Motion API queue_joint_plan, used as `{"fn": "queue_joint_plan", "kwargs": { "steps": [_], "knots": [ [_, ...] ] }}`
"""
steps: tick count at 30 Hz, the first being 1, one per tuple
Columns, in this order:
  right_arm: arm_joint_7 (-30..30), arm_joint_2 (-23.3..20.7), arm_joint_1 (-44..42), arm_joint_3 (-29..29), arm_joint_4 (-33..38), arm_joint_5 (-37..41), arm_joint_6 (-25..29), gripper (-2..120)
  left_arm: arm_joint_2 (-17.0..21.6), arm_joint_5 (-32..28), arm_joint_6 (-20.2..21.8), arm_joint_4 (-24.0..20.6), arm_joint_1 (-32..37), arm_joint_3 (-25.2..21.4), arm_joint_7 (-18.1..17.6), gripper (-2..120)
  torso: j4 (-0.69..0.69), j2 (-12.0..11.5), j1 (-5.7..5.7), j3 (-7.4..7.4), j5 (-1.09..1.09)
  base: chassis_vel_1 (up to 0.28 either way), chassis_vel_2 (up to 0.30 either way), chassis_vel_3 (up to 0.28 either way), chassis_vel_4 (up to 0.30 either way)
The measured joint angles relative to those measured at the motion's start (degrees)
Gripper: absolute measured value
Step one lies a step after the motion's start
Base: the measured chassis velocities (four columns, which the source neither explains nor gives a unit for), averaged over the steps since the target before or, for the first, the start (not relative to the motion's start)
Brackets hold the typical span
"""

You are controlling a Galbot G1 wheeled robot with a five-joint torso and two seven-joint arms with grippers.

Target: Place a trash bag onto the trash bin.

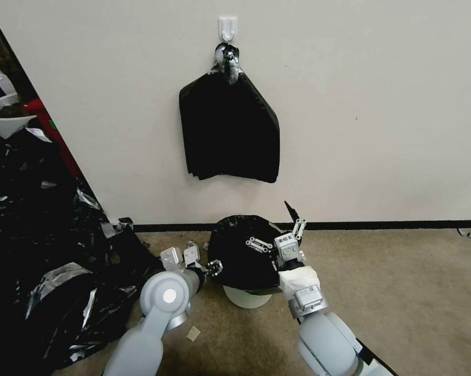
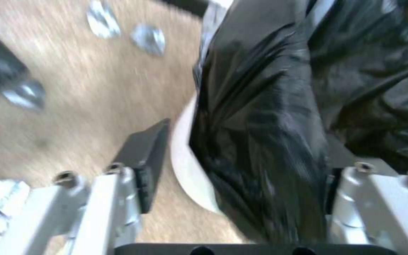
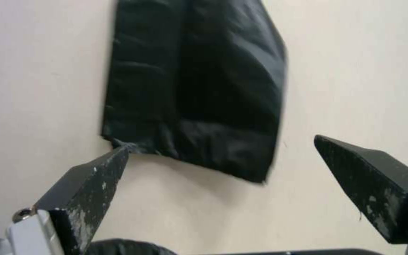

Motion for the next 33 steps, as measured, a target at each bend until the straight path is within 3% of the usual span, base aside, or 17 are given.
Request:
{"fn": "queue_joint_plan", "kwargs": {
  "steps": [6,8,9,12,13,14,16,18,20,21,23,33],
  "knots": [
    [4.39,2.75,0.35,2.8,-1.87,9.03,-0.15,100,2.28,9.78,-4.48,-6.04,5.24,-0.55,4.46,84,0.0,0.0,0.0,0.0,0.01,0.0,0.0,0.0,0.0],
    [4.79,5.03,-0.4,5.57,-1.97,10.65,2.89,100,2.89,16.51,-11.77,-7.51,8.23,-1.16,8.96,95,0.0,0.0,0.0,0.0,0.0,0.0,0.0,0.0,0.0],
    [4.79,5.03,-0.4,5.57,-1.97,10.65,2.89,100,2.89,16.51,-11.77,-7.51,8.23,-1.16,8.96,95,0.0,0.0,0.0,0.0,0.0,0.0,0.0,0.0,0.0],
    [2.29,7.49,-2.7,10.45,-1.35,8.66,7.09,100,2.25,28.42,-30.97,-4.44,10.39,-4.38,22.51,99,0.0,0.0,0.0,0.0,-0.01,0.0,0.0,0.0,0.0],
    [2.29,7.49,-2.7,10.45,-1.35,8.66,7.09,100,2.25,28.42,-30.97,-4.44,10.39,-4.38,22.51,99,0.0,0.0,0.0,0.0,-0.01,0.0,0.0,0.0,0.0],
    [1.5,8.45,-3.92,12.41,-0.64,7.97,7.7,100,1.46,34.01,-37.8,-2.34,10.42,-7.01,27.51,100,-0.01,0.0,0.0,0.0,-0.02,0.0,0.0,0.0,0.0],
    [-0.1,10.26,-6.16,17.78,0.02,6.84,8.54,100,0.43,40.11,-45.82,0.8,9.57,-12.59,35.61,100,0.0,0.0,0.0,0.0,-0.02,0.0,0.0,0.0,0.0],
    [-0.34,10.44,-6.34,18.41,0.02,6.72,8.61,100,0.42,40.2,-46.3,0.99,9.4,-13.31,36.41,100,-0.01,0.0,0.0,0.0,-0.02,0.0,0.0,0.0,0.0],
    [-3.26,11.05,-7.51,22.4,0.0,6.12,9.19,100,0.81,39.06,-47.59,1.22,8.6,-17.02,41.27,100,-0.01,0.0,0.0,0.0,0.0,0.0,0.0,0.0,0.0],
    [-3.26,11.05,-7.51,22.4,0.0,6.12,9.19,100,0.81,39.06,-47.59,1.22,8.6,-17.02,41.27,100,-0.01,0.0,0.0,0.0,0.0,0.0,0.0,0.0,0.0],
    [-5.23,10.99,-8.14,23.82,0.0,6.19,9.05,100,1.31,37.71,-47.57,0.73,8.34,-19.64,45.55,100,-0.01,0.0,0.0,0.0,0.02,0.0,0.0,0.0,0.0],
    [-5.73,10.81,-8.19,23.83,0.03,6.3,8.77,100,1.49,36.78,-46.7,0.49,8.26,-20.24,46.76,100,0.0,0.0,0.0,0.0,0.0,0.0,0.0,0.0,0.0]
  ]
}}
